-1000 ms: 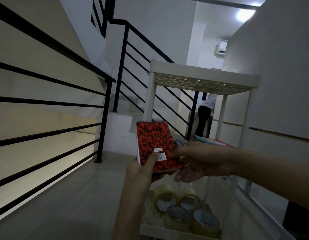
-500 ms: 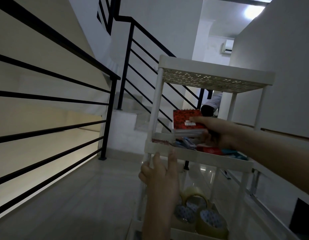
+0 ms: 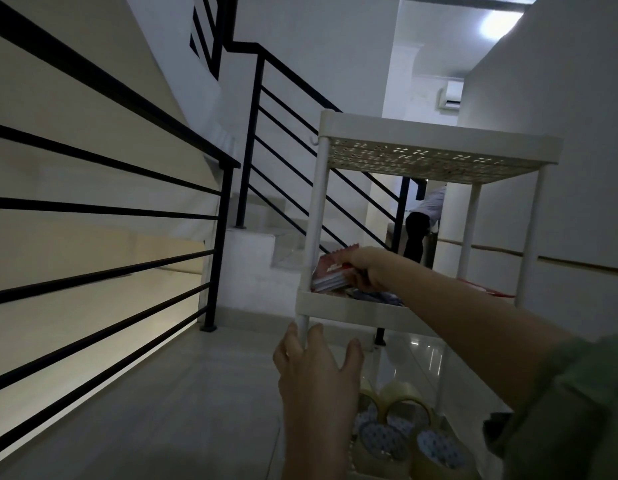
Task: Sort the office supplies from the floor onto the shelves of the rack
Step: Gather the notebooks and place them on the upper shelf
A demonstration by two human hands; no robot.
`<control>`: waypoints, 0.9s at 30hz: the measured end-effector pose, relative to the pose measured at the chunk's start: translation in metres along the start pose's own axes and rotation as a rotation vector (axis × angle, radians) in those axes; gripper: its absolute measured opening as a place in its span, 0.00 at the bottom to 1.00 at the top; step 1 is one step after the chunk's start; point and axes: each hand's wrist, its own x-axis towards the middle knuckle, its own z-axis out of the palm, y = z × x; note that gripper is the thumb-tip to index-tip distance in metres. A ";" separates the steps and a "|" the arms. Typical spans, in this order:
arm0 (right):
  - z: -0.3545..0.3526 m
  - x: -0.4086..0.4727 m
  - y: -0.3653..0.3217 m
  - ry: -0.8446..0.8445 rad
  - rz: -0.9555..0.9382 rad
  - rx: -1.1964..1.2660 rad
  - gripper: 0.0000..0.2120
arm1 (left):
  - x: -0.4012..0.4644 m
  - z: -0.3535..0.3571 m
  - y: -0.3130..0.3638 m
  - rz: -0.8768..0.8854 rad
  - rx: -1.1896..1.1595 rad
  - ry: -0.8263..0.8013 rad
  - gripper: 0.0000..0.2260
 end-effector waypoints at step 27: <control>0.000 0.022 0.018 0.216 -0.256 -0.687 0.30 | 0.001 -0.004 -0.001 0.088 -0.020 0.007 0.24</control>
